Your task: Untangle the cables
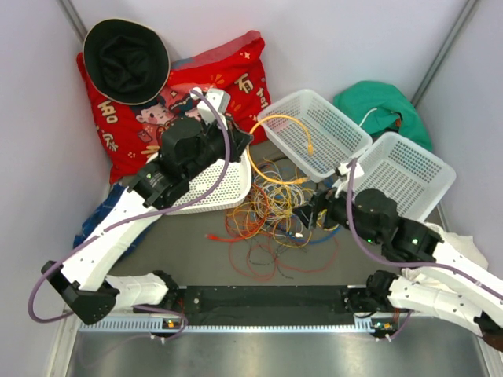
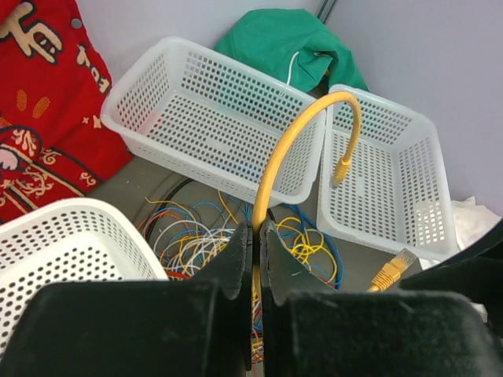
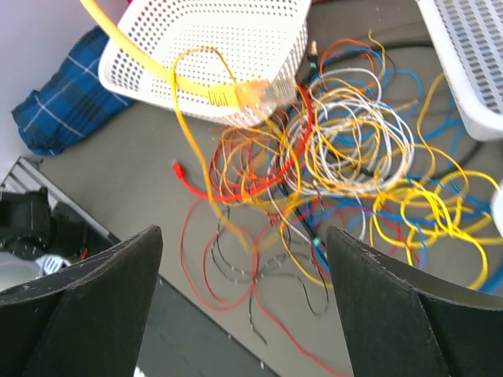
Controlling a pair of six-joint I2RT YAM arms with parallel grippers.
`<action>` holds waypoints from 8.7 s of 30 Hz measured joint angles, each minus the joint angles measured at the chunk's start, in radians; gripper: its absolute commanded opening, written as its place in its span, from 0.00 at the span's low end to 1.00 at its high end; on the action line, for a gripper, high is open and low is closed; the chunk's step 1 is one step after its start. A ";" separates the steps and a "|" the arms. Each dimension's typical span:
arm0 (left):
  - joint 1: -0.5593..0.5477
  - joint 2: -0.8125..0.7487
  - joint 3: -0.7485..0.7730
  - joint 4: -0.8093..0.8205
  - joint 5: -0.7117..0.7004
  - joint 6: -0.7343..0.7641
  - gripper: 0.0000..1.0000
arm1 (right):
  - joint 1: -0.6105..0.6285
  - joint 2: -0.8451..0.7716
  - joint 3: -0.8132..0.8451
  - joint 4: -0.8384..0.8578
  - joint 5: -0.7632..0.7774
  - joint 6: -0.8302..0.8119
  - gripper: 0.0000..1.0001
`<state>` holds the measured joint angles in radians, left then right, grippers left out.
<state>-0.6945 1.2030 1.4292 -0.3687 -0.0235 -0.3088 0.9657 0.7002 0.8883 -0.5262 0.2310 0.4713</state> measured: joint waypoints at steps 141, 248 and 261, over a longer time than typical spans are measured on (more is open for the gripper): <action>0.179 -0.294 -0.569 -0.337 -0.241 -0.483 0.97 | -0.098 0.941 -0.047 0.759 -0.113 -0.159 0.61; -0.193 0.145 0.496 0.043 -0.280 -0.026 0.00 | 0.000 -0.203 0.197 -0.221 -0.004 0.107 0.73; -0.037 0.257 0.546 -0.357 -0.567 -0.121 0.00 | 0.000 -0.216 0.139 -0.231 0.027 0.105 0.72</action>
<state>-0.7315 1.4605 1.9755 -0.7261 -0.5907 -0.4301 0.9661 0.4843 1.0271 -0.7570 0.2581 0.5758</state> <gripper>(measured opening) 0.010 0.726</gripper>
